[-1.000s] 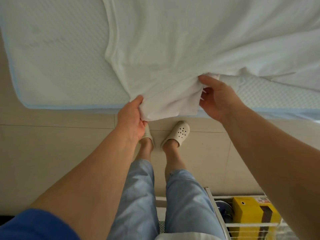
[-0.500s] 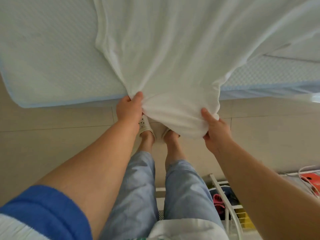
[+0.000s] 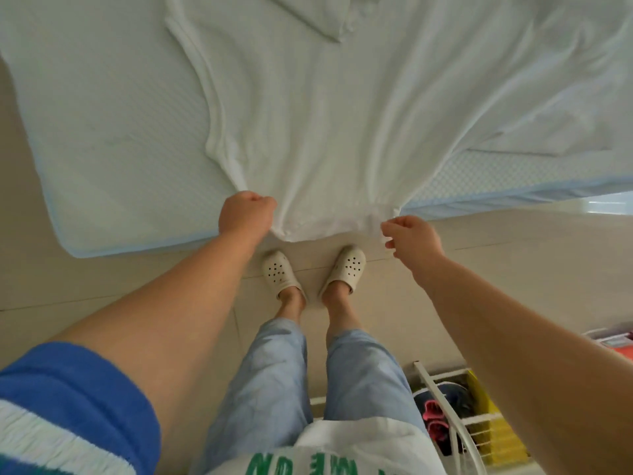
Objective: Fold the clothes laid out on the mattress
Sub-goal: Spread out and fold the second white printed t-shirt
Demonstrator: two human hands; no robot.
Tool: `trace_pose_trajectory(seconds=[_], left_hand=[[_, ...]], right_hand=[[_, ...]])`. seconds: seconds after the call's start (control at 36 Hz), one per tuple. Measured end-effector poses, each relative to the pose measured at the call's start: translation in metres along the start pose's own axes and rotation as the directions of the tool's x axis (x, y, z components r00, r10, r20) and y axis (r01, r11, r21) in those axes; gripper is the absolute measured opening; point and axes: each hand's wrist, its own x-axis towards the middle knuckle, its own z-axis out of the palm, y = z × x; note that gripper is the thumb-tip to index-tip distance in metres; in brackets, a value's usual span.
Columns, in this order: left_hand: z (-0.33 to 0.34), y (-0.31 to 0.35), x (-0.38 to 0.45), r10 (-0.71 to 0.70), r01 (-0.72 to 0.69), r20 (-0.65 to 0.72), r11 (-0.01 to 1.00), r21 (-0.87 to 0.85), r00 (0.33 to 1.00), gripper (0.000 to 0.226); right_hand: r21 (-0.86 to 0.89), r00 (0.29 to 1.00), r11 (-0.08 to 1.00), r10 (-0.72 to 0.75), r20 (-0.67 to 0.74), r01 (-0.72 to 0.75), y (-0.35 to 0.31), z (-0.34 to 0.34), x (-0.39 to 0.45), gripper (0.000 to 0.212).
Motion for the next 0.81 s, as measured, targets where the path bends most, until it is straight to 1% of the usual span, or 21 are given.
trace_pose_trajectory(seconds=[0.06, 0.14, 0.19, 0.33, 0.39, 0.47, 0.53, 0.61, 0.67, 0.72, 0.81], left_hand=[[-0.017, 0.017, 0.002, 0.025, -0.025, 0.01, 0.999, -0.021, 1.0, 0.016], [-0.041, 0.039, 0.012, 0.05, -0.051, -0.007, 0.995, -0.086, 0.999, 0.017], [-0.054, 0.053, 0.021, 0.065, -0.066, -0.018, 0.993, -0.098, 0.998, 0.016], [-0.075, 0.088, 0.059, 0.127, -0.127, -0.038, 0.992, -0.003, 0.991, 0.009], [-0.08, 0.102, 0.079, 0.142, -0.14, -0.068, 0.99, 0.028, 0.988, 0.007], [-0.083, 0.127, 0.11, 0.184, -0.172, -0.136, 0.98, 0.097, 0.973, 0.019], [-0.082, 0.144, 0.13, 0.218, -0.196, -0.149, 0.97, 0.145, 0.965, 0.028], [-0.081, 0.163, 0.16, 0.298, -0.247, -0.187, 0.936, 0.25, 0.936, 0.042], [-0.082, 0.174, 0.179, 0.344, -0.276, -0.202, 0.912, 0.303, 0.917, 0.049], [-0.084, 0.184, 0.196, 0.396, -0.309, -0.208, 0.883, 0.353, 0.894, 0.053], [-0.091, 0.199, 0.222, 0.506, -0.397, -0.187, 0.816, 0.421, 0.842, 0.054]], right_hand=[[-0.01, 0.998, 0.998, -0.059, 0.003, 0.059, -0.026, -0.005, -0.001, 0.013], [0.002, 0.992, 0.992, -0.126, 0.016, 0.126, -0.064, -0.01, 0.005, 0.013], [-0.01, 0.986, 0.986, -0.163, 0.042, 0.164, -0.088, -0.01, 0.013, 0.012], [-0.102, 0.962, 0.962, -0.241, 0.126, 0.254, -0.151, -0.011, 0.051, 0.009], [-0.147, 0.949, 0.944, -0.273, 0.157, 0.296, -0.18, -0.011, 0.073, 0.009], [-0.258, 0.926, 0.892, -0.336, 0.172, 0.372, -0.224, -0.009, 0.108, 0.024], [-0.324, 0.908, 0.849, -0.381, 0.172, 0.418, -0.248, -0.006, 0.127, 0.034], [-0.383, 0.878, 0.791, -0.446, 0.173, 0.477, -0.274, 0.007, 0.148, 0.052], [-0.406, 0.861, 0.764, -0.486, 0.149, 0.501, -0.284, 0.018, 0.159, 0.063], [-0.446, 0.848, 0.738, -0.52, 0.102, 0.506, -0.29, 0.029, 0.168, 0.069], [-0.48, 0.848, 0.728, -0.526, 0.068, 0.49, -0.296, 0.039, 0.179, 0.066]])
